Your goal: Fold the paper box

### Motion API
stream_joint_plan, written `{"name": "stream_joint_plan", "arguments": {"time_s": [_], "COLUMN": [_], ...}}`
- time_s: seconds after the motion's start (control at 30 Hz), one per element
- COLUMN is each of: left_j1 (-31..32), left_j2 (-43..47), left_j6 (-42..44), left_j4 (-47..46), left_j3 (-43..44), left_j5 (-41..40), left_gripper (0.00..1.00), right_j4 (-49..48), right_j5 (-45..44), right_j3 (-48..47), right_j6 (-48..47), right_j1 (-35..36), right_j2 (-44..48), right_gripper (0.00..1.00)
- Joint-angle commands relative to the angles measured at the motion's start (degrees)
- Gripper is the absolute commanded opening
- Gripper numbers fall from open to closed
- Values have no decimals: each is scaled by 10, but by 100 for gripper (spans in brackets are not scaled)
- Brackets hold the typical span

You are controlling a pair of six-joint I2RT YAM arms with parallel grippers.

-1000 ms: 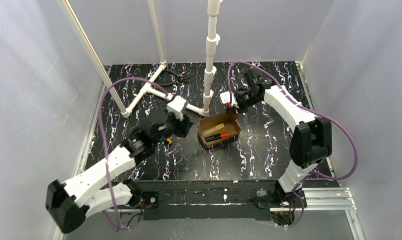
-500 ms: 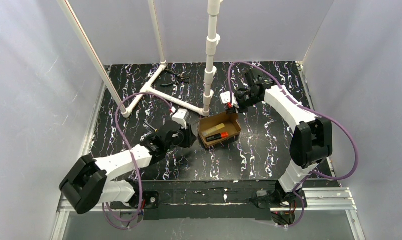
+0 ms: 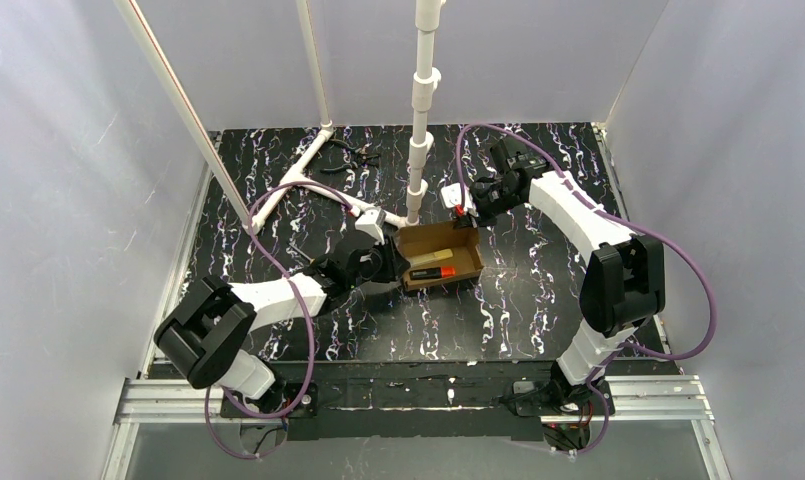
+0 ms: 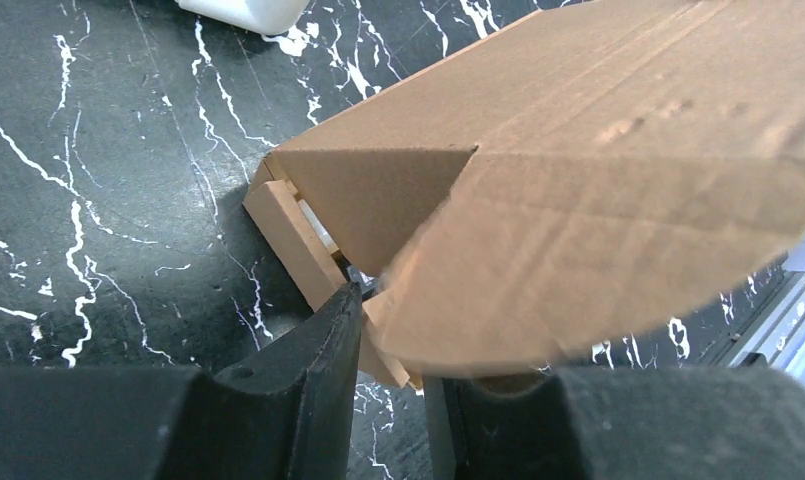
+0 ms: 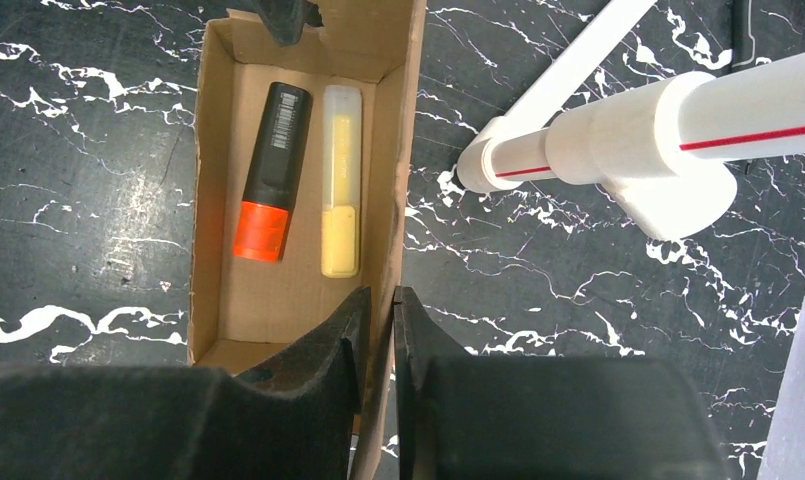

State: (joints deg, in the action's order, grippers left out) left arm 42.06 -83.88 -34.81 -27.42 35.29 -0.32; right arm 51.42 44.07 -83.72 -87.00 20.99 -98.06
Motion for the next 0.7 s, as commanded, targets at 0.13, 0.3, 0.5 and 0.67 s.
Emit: {"name": "stream_joint_plan", "arguments": {"time_s": [0.13,0.3,0.5,0.67], "left_j1": [-7,-9,-26,-40], "left_j2": [19,70,137,207], "left_j6": [-20,-3,-20,-47], "left_j4": [-27,-26,-10,40], "left_j3": [-14,-54,-115,-145], "left_j5": [15,37,77,76], "left_gripper": [26,24,25,24], "right_j4": [28,28,28,34], "right_j5": [18,15,12,8], "right_j3": [10,15,30,52], "right_j6": [-10,-10,-15,-24], "right_j1": [4,4,4,6], "right_j2": [18,21,31,46], "right_gripper": [22,22,22,22]}}
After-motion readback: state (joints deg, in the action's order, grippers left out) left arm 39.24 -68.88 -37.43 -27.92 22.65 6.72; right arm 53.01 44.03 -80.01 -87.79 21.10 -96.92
